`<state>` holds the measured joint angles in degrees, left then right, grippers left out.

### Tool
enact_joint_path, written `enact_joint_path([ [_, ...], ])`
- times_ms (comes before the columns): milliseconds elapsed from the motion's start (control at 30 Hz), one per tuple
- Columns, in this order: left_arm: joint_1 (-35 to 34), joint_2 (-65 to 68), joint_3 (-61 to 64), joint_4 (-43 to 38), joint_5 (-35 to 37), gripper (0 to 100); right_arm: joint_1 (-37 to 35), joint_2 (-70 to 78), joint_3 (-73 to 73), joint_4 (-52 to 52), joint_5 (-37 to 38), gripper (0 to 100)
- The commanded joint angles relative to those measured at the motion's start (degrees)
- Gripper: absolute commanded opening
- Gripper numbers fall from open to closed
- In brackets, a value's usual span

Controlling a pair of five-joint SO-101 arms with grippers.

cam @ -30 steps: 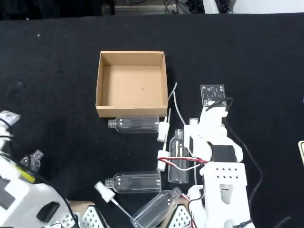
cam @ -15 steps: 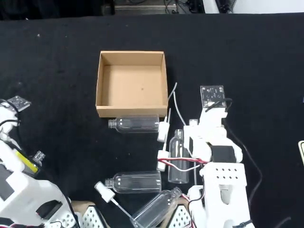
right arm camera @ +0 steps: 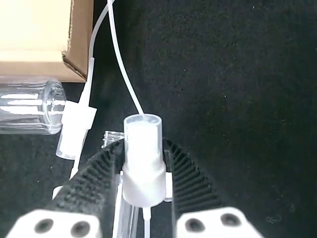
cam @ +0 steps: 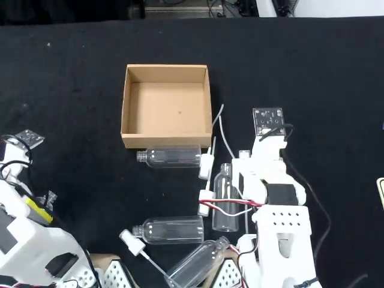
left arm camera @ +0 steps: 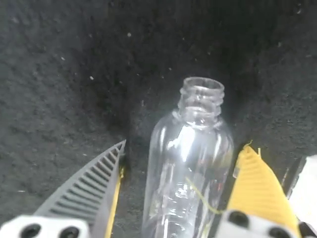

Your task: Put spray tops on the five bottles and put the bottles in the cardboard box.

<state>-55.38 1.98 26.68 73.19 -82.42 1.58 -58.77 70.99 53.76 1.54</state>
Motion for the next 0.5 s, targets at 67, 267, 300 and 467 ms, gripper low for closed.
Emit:
enact_joint_path([
  [67,-1.19,-0.97,1.71,-4.22,-1.23,31,-0.79,-1.54,-0.22,-1.41,-0.09,1.1],
  [267,-1.01,-0.97,4.88,-8.0,-1.23,31,-0.79,-1.54,-0.22,-1.41,-0.09,1.1],
  [300,-0.92,-0.97,4.88,-7.74,-1.14,31,-0.79,-1.54,-0.22,-1.41,-0.09,1.1],
  [467,-1.1,-1.05,4.62,-7.65,-1.14,22,-0.79,-1.54,-0.13,-1.41,-0.09,1.1],
])
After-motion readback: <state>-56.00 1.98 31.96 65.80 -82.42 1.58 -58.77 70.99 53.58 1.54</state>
